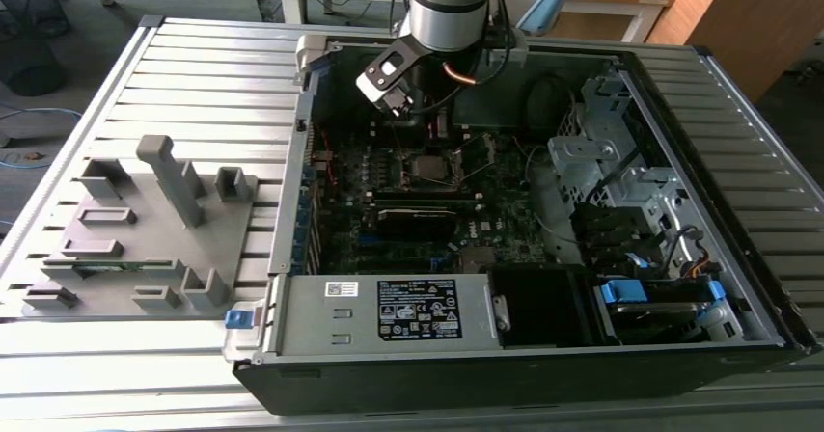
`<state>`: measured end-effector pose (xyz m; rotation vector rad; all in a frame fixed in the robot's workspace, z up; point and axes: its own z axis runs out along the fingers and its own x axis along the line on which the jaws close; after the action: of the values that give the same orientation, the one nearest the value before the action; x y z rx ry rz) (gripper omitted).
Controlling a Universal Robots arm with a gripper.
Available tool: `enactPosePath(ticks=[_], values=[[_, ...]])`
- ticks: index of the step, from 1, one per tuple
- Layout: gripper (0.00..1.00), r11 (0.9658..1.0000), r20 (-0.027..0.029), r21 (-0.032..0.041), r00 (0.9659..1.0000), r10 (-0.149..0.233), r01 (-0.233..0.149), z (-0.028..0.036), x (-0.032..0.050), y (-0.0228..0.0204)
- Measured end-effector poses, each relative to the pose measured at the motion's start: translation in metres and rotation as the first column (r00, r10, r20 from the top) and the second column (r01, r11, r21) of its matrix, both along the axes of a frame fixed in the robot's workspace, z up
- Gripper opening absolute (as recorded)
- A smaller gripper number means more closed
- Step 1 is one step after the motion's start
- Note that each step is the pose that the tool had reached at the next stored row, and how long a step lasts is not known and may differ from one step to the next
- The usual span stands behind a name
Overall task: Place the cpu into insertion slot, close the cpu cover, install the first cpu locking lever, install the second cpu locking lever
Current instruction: 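Close the cpu cover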
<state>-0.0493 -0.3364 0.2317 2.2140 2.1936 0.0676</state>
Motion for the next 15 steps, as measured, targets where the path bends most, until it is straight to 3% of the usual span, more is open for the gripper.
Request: enactPosePath(ticks=[15], values=[[0.11,1.0,0.0003,0.0007,1.0,0.0,0.0,0.0041,0.0,0.0]])
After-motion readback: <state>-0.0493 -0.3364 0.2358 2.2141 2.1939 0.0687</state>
